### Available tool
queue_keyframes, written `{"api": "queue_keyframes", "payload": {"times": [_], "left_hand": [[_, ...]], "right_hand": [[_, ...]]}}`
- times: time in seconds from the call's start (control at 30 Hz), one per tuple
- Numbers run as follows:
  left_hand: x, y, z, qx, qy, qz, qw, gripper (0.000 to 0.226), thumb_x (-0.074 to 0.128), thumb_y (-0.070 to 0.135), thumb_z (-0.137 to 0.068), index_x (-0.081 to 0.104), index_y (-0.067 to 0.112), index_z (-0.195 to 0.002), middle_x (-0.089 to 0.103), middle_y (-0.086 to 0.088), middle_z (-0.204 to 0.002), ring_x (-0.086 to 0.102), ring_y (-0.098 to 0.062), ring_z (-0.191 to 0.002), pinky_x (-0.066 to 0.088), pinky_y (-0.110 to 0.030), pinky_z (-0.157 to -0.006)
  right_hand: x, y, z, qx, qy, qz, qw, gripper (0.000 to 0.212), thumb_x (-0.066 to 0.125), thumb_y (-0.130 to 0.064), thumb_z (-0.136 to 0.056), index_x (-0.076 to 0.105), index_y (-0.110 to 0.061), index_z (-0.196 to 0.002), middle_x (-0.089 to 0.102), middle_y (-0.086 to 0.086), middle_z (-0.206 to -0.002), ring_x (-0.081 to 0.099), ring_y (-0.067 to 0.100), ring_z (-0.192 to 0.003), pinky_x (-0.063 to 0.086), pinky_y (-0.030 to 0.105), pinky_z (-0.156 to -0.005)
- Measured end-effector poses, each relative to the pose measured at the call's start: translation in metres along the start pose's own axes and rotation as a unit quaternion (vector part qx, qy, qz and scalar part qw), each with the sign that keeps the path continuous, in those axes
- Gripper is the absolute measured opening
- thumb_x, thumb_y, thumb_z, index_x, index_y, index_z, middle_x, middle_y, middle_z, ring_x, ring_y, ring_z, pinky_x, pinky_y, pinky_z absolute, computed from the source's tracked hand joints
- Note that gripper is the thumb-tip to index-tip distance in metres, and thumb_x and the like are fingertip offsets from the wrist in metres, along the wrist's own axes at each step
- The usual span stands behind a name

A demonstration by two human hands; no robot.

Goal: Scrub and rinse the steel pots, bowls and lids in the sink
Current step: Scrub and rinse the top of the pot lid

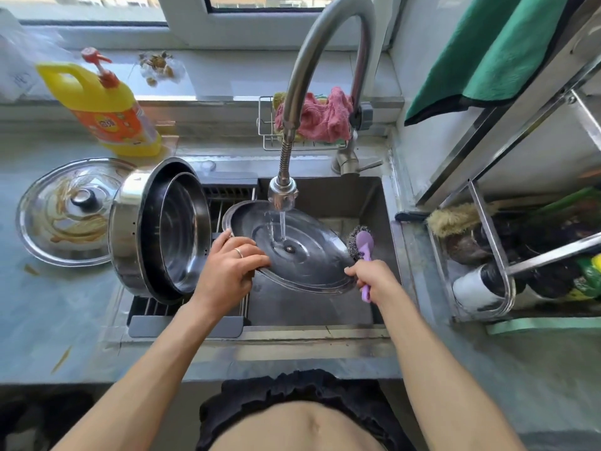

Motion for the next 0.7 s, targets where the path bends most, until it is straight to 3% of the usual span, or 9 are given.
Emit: {"api": "queue_keyframes", "payload": {"times": [0.13,0.23,0.33,0.43,0.53,0.7], "left_hand": [[-0.002,-0.004,0.006,0.027,0.01,-0.028,0.999,0.034,0.049,0.012,-0.075,0.082,0.02,-0.084,0.076,0.006,-0.087,0.059,-0.015,-0.097,0.035,-0.048,-0.107],[0.0,-0.009,0.014,0.026,0.015,-0.042,0.999,0.03,0.052,0.014,-0.077,0.082,0.02,-0.08,0.077,0.005,-0.086,0.058,-0.015,-0.096,0.035,-0.046,-0.107],[0.006,-0.016,0.02,0.008,0.015,-0.057,0.998,0.023,0.058,0.014,-0.078,0.081,0.018,-0.079,0.077,0.004,-0.087,0.067,-0.022,-0.09,0.036,-0.046,-0.107],[0.017,-0.018,0.023,-0.013,0.011,-0.056,0.998,0.015,0.075,0.006,-0.072,0.08,0.017,-0.081,0.076,0.002,-0.092,0.066,-0.023,-0.093,0.035,-0.047,-0.109],[0.036,-0.024,0.023,-0.053,-0.024,-0.043,0.997,0.028,0.088,-0.001,-0.066,0.079,0.016,-0.087,0.075,-0.003,-0.101,0.058,-0.022,-0.103,0.036,-0.05,-0.11],[0.066,-0.021,0.022,-0.075,-0.101,-0.03,0.992,0.041,0.074,-0.012,-0.061,0.076,0.009,-0.096,0.07,-0.015,-0.113,0.063,-0.038,-0.104,0.044,-0.059,-0.105]], "right_hand": [[0.024,0.017,-0.017,0.017,-0.043,-0.051,0.998,0.027,0.065,-0.007,-0.091,0.046,-0.017,-0.076,0.03,-0.001,-0.054,0.02,0.007,-0.035,0.013,0.014,-0.04],[0.029,0.017,-0.021,0.003,-0.049,-0.092,0.995,0.015,0.065,-0.005,-0.09,0.054,-0.013,-0.086,0.037,0.0,-0.06,0.026,0.004,-0.032,0.021,0.017,-0.032],[0.028,0.008,-0.019,-0.028,-0.047,-0.131,0.99,0.02,0.062,0.0,-0.091,0.052,-0.015,-0.084,0.04,-0.001,-0.062,0.026,0.002,-0.034,0.025,0.017,-0.031],[0.019,-0.002,-0.014,-0.061,-0.026,-0.149,0.987,0.02,0.061,0.002,-0.091,0.053,-0.015,-0.086,0.046,-0.001,-0.063,0.027,0.002,-0.034,0.026,0.017,-0.032],[0.004,-0.008,-0.011,-0.086,0.014,-0.149,0.985,0.02,0.063,0.0,-0.091,0.052,-0.016,-0.096,0.048,0.001,-0.065,0.028,0.004,-0.036,0.028,0.017,-0.033],[-0.019,-0.01,0.006,-0.13,0.081,-0.143,0.978,0.023,0.066,-0.003,-0.09,0.053,-0.014,-0.105,0.049,0.004,-0.064,0.032,0.008,-0.033,0.031,0.022,-0.037]]}}
Point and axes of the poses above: each hand's wrist, its own z-axis away from the middle knuckle, its own x-axis out of the palm, y = z × x, the point moved 9 cm from there along -z, towards the middle knuckle
